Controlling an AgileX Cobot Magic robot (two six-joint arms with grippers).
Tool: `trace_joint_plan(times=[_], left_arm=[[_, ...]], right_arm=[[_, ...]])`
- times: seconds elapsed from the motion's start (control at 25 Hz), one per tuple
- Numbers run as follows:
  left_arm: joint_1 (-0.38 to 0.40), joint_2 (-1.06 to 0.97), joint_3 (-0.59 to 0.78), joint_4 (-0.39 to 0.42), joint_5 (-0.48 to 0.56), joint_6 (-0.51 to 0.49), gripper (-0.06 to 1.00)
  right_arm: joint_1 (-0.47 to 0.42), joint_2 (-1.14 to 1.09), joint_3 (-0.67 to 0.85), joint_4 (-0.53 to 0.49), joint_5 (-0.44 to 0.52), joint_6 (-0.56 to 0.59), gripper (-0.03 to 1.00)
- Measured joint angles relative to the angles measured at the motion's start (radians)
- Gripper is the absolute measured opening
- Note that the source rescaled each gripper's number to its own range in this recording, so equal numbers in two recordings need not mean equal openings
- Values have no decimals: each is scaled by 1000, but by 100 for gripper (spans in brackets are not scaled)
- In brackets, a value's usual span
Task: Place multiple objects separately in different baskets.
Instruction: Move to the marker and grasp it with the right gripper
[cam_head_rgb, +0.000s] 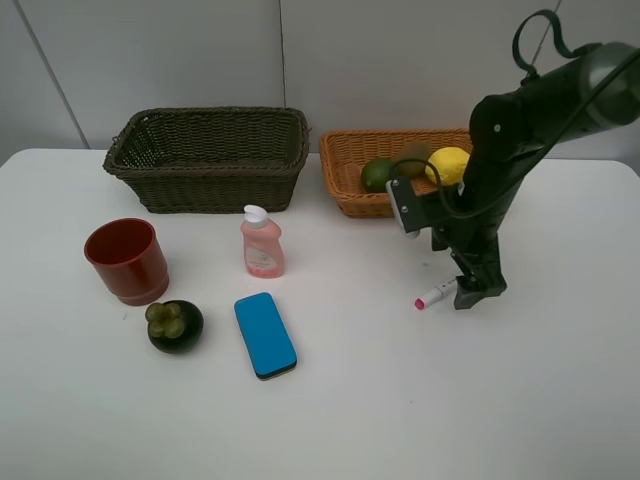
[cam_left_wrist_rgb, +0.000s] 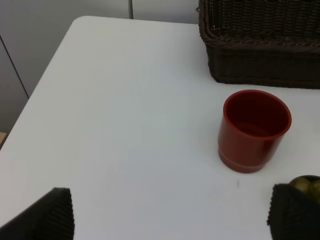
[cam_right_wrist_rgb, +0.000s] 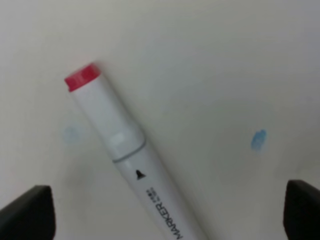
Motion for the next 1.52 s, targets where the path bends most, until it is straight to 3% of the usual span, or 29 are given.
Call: trace_joint_plan(times=[0.76, 1.08, 1.32, 1.52], left_arm=[[0, 0, 0, 0, 0, 0, 100], [0, 0, 0, 0, 0, 0, 100], [0, 0, 0, 0, 0, 0, 100], [0, 0, 0, 0, 0, 0, 100]], right_arm=[[-1, 35, -1, 7, -12, 0, 100], [-1, 35, -1, 11, 68, 50, 100], [-1, 35, -1, 11, -30, 60, 100], [-1, 35, -2, 13, -38, 61, 100]])
